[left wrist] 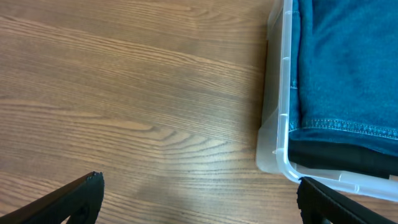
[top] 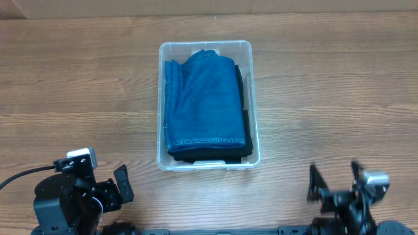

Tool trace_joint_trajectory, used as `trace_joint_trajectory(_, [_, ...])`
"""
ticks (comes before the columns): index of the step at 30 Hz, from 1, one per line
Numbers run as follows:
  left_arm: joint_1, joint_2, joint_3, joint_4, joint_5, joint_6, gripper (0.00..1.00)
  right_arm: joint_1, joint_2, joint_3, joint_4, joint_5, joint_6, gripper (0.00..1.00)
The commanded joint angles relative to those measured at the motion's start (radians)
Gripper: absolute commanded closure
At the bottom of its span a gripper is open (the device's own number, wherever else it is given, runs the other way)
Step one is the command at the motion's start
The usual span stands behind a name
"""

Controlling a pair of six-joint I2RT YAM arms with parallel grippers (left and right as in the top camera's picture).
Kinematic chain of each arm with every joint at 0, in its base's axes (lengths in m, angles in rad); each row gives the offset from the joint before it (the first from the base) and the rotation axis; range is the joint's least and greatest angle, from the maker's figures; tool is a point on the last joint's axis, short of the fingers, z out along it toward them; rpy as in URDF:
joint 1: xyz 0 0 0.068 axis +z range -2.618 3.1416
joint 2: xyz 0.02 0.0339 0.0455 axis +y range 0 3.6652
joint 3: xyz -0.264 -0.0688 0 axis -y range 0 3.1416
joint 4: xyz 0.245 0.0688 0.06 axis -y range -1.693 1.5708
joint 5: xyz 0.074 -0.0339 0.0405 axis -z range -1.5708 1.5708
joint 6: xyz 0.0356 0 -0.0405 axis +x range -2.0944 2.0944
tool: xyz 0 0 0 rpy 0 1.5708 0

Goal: Pack container

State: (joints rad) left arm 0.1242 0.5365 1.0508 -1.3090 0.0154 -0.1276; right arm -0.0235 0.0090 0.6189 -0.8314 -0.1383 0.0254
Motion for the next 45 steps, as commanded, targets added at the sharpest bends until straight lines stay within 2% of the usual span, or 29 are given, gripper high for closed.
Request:
trace_joint_trajectory(1, [-0.006,-0.008,0.000,0.005,0.003,-0.006,0.00,0.006,0.009,-0.222,0.288,-0.005,-0.029,0.00])
trace_joint_trajectory(4, [-0.006,-0.008,0.000,0.005,0.003,-0.006,0.00,0.006,0.009,-0.494,0.840,0.006,-0.033,0.00])
trace_joint_trajectory(5, [-0.006,-0.008,0.000,0.005,0.003,-0.006,0.00,0.006,0.009,-0.568,0.959,0.006,-0.033,0.00])
trace_joint_trajectory(6, [-0.006,-0.008,0.000,0.005,0.003,-0.006,0.00,0.006,0.009,-0.617,0.991,0.008,-0.033,0.00])
trace_joint_trajectory(8, [-0.006,-0.008,0.000,0.005,0.003,-0.006,0.00,0.010,0.009,-0.606,0.768,0.001,-0.032,0.00])
trace_joint_trajectory(37, [-0.006,-0.027,-0.003,0.010,0.005,-0.008,0.00,0.010,0.024,-0.607,0.750,0.025,-0.029,0.00])
trace_joint_trajectory(41, [-0.006,-0.159,-0.138,0.160,0.038,-0.008,0.00,0.010,0.024,-0.607,0.750,0.025,-0.029,0.00])
trace_joint_trajectory(45, [-0.006,-0.367,-0.424,0.387,0.066,-0.009,0.00,0.009,0.024,-0.607,0.750,0.025,-0.029,0.00])
